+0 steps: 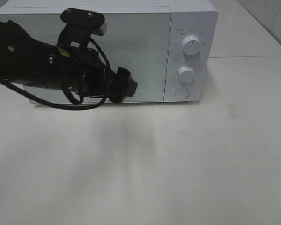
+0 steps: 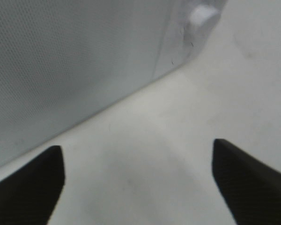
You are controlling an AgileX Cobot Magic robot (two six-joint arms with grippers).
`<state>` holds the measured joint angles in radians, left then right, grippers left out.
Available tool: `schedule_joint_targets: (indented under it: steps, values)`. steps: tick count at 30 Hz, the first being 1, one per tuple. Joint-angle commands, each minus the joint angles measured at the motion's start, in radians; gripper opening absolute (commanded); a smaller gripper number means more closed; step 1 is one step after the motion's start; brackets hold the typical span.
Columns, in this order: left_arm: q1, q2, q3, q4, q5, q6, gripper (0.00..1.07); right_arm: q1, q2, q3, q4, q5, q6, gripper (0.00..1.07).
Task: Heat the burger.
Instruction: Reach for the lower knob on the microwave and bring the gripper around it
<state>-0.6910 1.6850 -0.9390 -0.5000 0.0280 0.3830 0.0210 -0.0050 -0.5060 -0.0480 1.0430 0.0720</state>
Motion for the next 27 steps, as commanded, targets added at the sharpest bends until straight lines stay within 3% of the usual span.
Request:
schedule_joint_targets:
  steps: [1,7,8,10,12,15,17,21,23,26,27]
  values:
    - [-0.006,-0.028,0.005,0.009,0.119,-0.001,0.99,-0.009,-0.027,-0.001,0.005,-0.007,-0.015,0.74]
    - [-0.006,-0.062,0.005,0.086,0.388,-0.001,0.98,-0.009,-0.027,-0.001,0.005,-0.007,-0.015,0.74]
    - [-0.006,-0.075,0.005,0.141,0.487,-0.005,0.98,-0.009,-0.027,-0.001,0.005,-0.007,-0.015,0.74]
    - [-0.006,-0.080,0.005,0.151,0.522,-0.020,0.98,-0.009,-0.027,-0.001,0.005,-0.007,-0.015,0.74]
    - [0.008,-0.096,0.005,0.168,0.626,-0.089,0.98,-0.009,-0.027,-0.001,0.005,-0.007,-0.015,0.74]
    - [0.031,-0.107,0.005,0.174,0.681,-0.132,0.98,-0.009,-0.027,-0.001,0.005,-0.007,-0.015,0.74]
    - [0.091,-0.127,0.005,0.180,0.769,-0.167,0.98,-0.009,-0.027,-0.001,0.005,-0.007,-0.015,0.74]
    - [0.173,-0.155,0.005,0.182,0.853,-0.171,0.98,-0.009,-0.027,-0.001,0.005,-0.007,-0.015,0.74]
    - [0.290,-0.216,0.005,0.199,0.940,-0.182,0.98,-0.009,-0.027,-0.001,0.005,-0.007,-0.015,0.74]
    - [0.324,-0.235,0.005,0.206,0.960,-0.186,0.98,-0.009,-0.027,-0.001,0.005,-0.007,-0.015,0.74]
    - [0.388,-0.274,0.005,0.218,0.992,-0.185,0.98,-0.009,-0.027,-0.001,0.005,-0.007,-0.015,0.74]
